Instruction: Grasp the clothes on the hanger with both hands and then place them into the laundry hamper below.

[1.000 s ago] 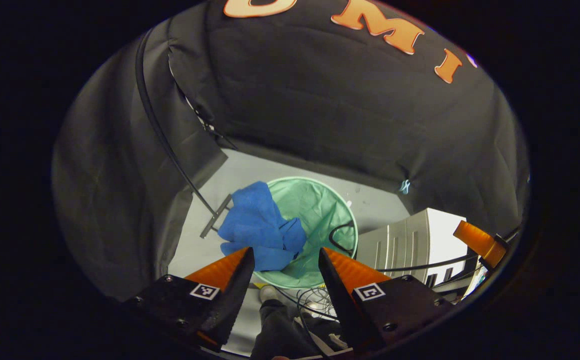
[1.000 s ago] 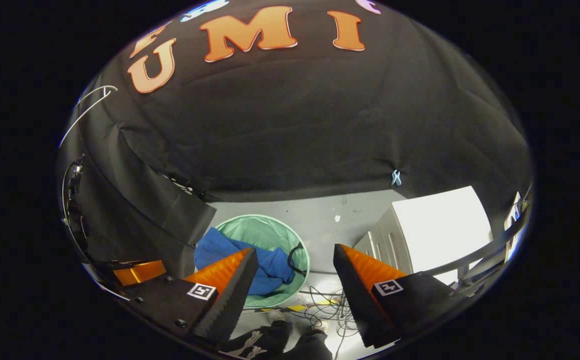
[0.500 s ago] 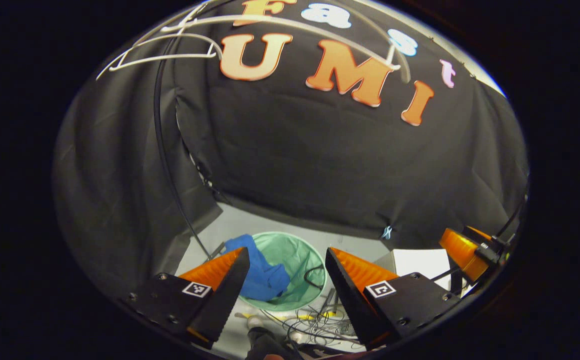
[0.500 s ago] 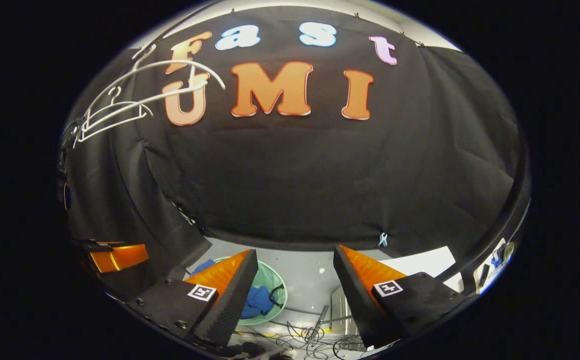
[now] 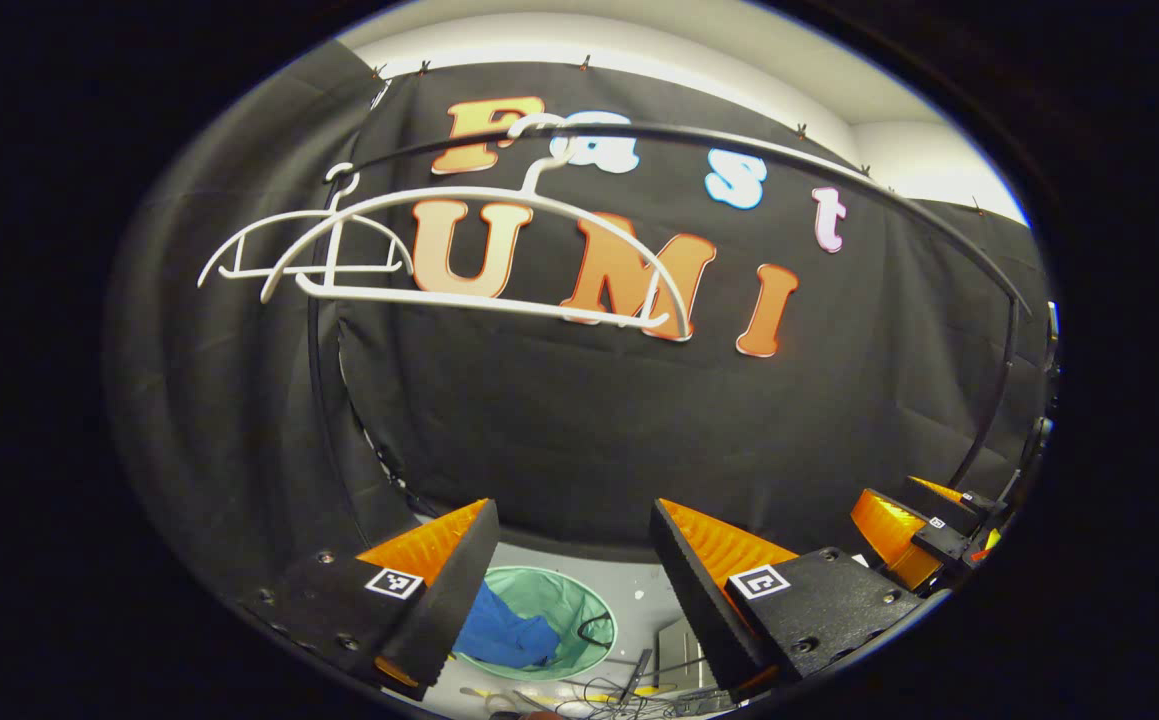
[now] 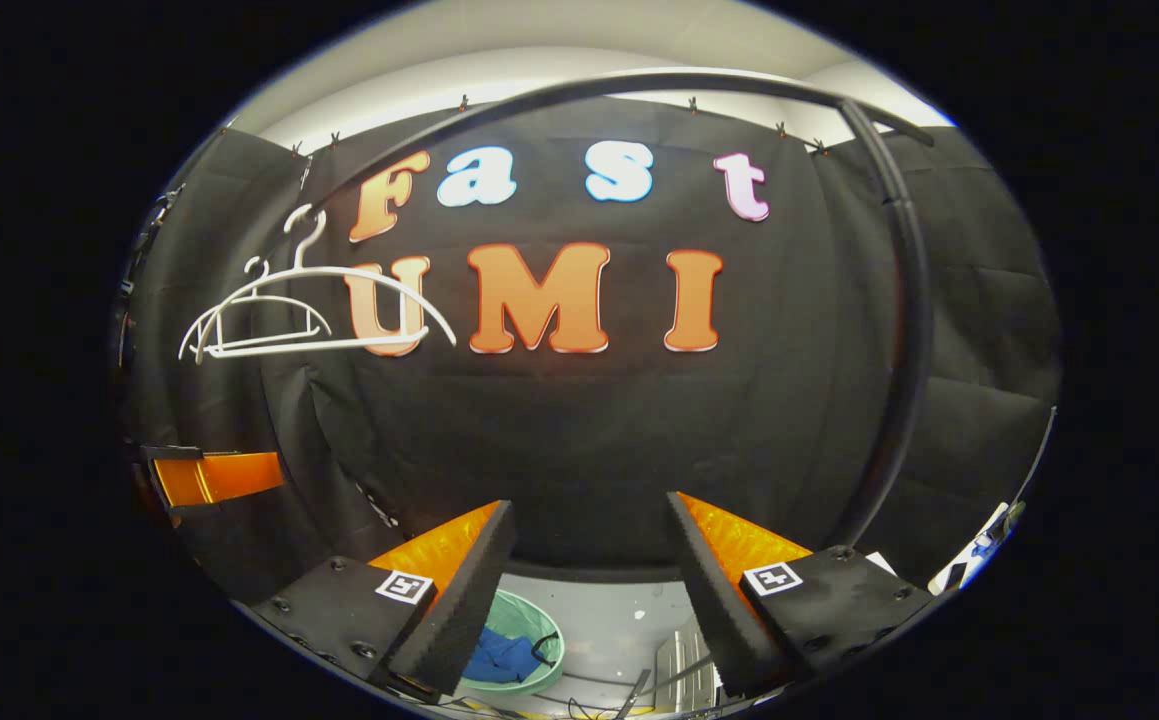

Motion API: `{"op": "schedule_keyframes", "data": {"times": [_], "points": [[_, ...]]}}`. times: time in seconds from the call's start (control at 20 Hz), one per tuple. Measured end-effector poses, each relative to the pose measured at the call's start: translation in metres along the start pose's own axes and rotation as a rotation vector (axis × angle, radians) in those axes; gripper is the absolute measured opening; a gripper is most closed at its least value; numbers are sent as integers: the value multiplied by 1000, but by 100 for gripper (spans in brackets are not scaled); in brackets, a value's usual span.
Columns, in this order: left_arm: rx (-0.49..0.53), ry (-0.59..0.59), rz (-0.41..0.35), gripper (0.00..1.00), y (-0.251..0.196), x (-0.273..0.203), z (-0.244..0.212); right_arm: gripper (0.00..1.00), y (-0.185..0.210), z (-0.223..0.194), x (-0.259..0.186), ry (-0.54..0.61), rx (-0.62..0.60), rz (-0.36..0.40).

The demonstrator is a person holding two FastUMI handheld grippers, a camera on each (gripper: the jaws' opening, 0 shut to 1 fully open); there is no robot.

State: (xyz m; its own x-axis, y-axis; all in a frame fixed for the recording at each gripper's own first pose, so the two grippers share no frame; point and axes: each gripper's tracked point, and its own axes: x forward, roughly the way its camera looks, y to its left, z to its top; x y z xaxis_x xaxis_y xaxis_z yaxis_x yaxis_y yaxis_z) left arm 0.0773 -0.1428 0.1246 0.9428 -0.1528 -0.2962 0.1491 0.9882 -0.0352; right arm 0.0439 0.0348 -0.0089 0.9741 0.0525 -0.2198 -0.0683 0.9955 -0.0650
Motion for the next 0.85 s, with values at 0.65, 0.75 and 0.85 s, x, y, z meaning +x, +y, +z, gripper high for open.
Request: {"op": "schedule_keyframes", "data": {"times": [0.65,0.75,0.85], "points": [[61,-267,24,93,-25,-59,65,90,-32,59,-64,-177,-42,-15],[63,-264,27,93,-24,-64,60,90,-31,58,-66,-177,-49,-13],[59,-259,31,93,-21,-66,56,90,-27,57,-68,-177,-51,-8]]}}
